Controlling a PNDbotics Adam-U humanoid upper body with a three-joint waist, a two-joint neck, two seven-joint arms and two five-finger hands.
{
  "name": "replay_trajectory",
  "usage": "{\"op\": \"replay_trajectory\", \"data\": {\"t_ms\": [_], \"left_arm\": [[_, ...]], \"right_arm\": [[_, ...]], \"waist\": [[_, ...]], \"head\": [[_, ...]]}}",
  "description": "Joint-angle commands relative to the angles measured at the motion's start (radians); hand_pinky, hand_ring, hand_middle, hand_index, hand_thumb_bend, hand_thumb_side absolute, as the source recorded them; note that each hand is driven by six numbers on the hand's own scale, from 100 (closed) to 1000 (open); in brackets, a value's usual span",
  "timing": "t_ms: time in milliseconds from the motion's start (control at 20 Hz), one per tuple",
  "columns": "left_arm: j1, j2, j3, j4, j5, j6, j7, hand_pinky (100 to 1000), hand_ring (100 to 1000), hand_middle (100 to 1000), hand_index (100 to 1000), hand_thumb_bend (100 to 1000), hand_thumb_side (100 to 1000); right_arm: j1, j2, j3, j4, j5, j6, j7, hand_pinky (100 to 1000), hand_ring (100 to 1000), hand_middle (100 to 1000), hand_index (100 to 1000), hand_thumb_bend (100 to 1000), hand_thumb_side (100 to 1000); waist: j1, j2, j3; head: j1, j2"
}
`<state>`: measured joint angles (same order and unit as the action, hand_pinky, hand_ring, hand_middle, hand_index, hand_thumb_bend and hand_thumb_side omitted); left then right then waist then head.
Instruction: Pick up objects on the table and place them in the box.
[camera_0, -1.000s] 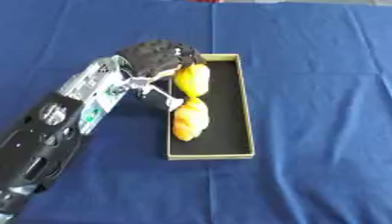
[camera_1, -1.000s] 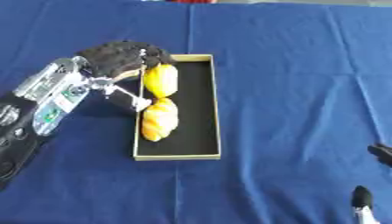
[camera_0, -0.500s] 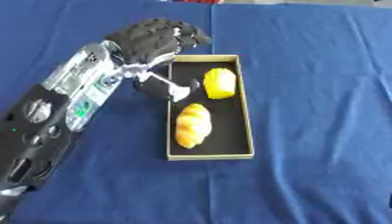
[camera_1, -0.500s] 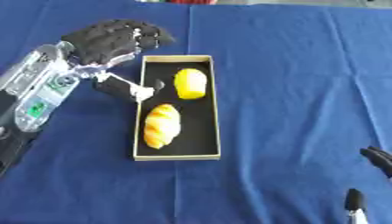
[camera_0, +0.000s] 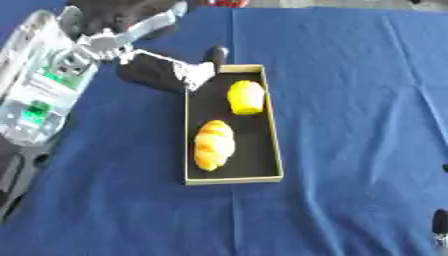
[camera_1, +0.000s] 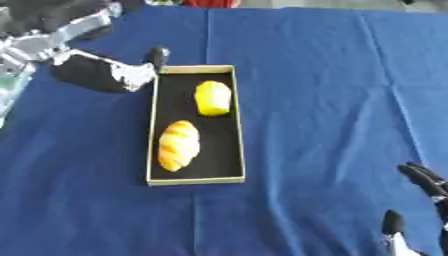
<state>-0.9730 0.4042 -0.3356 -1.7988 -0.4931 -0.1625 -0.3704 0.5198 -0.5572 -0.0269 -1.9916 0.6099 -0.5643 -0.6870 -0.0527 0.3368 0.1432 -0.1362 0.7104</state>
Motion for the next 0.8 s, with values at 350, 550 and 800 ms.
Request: {"op": "replay_trajectory", "data": {"t_ms": [350, 550, 800], "left_arm": [[0.112, 0.161, 0.178, -0.199, 0.286, 0.105, 0.332, 889, 763, 755, 873, 100, 582], [0.175, 0.208, 0.233, -0.201, 0.377, 0.018, 0.524, 904, 768, 758, 880, 100, 565], [0.284, 0.258, 0.285, -0.201, 0.42, -0.108, 0.674, 916, 769, 756, 876, 100, 591]], "right_arm": [[0.018, -0.018, -0.074, -0.008, -0.027, -0.294, -0.22, 786, 882, 804, 905, 100, 643], [0.028, -0.019, -0.093, -0.008, -0.029, -0.315, -0.22, 787, 879, 803, 898, 100, 625], [0.039, -0.02, -0.114, -0.008, -0.029, -0.334, -0.22, 788, 875, 803, 890, 100, 613]], "waist": [[-0.015, -0.019, 0.003], [-0.029, -0.02, 0.002], [-0.046, -0.019, 0.001]], "head": [[-0.034, -0.004], [-0.04, -0.002], [-0.05, -0.003]]}}
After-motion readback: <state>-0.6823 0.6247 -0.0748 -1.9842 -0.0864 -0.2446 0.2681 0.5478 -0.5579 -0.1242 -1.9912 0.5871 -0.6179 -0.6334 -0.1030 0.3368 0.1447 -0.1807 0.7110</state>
